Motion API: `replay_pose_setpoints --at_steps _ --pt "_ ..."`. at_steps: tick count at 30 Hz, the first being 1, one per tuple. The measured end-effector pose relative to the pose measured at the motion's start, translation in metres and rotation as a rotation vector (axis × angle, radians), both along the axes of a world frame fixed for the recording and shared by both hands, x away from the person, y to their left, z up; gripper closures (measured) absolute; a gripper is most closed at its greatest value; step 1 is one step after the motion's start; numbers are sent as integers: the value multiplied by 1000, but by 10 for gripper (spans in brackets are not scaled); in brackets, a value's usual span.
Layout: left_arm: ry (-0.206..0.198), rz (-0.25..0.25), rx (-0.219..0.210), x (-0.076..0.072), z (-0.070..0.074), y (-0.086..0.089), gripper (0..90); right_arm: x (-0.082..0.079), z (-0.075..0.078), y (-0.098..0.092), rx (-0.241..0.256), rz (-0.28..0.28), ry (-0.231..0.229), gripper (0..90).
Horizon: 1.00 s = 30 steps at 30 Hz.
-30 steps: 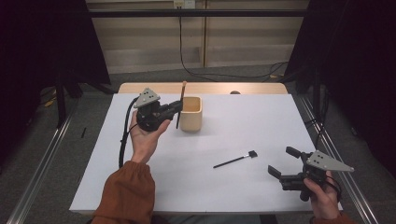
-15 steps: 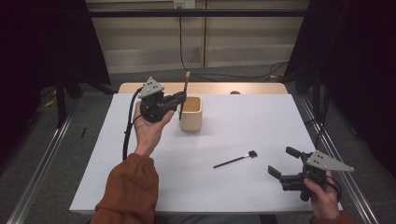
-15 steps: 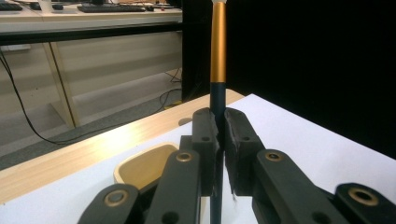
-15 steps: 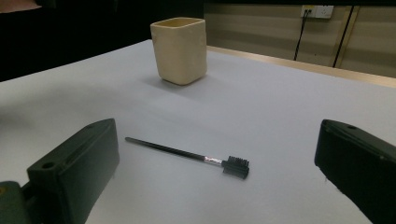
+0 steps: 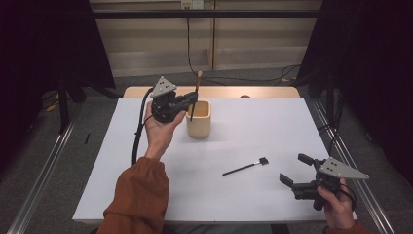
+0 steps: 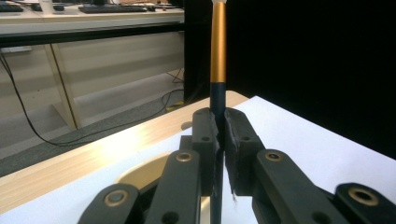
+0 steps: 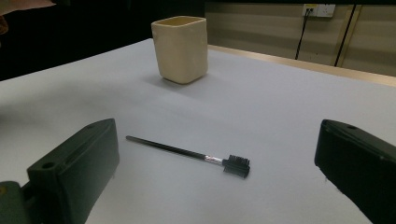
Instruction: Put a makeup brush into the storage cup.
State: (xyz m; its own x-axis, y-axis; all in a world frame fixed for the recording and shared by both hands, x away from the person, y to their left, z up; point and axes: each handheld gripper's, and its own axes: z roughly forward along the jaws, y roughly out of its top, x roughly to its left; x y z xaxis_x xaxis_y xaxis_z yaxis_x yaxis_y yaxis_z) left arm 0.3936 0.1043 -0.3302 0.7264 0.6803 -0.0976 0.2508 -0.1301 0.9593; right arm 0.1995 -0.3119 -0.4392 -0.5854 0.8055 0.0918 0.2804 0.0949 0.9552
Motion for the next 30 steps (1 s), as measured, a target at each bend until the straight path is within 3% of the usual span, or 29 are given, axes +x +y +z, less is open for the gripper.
replay_pose_setpoints --at_steps 3,9,18,29,30 --pt "-14 12 8 6 1 -2 838 0 0 0 2 2 0 0" --pt "-5 51 3 19 0 -5 838 0 0 0 4 1 -3 0" --pt "21 61 -5 36 -7 -8 837 -1 0 -1 6 -3 -1 0" --pt "29 50 -6 43 -13 -9 837 -1 0 -1 8 -7 -1 0" --pt "25 52 14 43 -14 -11 837 -1 0 -1 8 -7 -3 0"
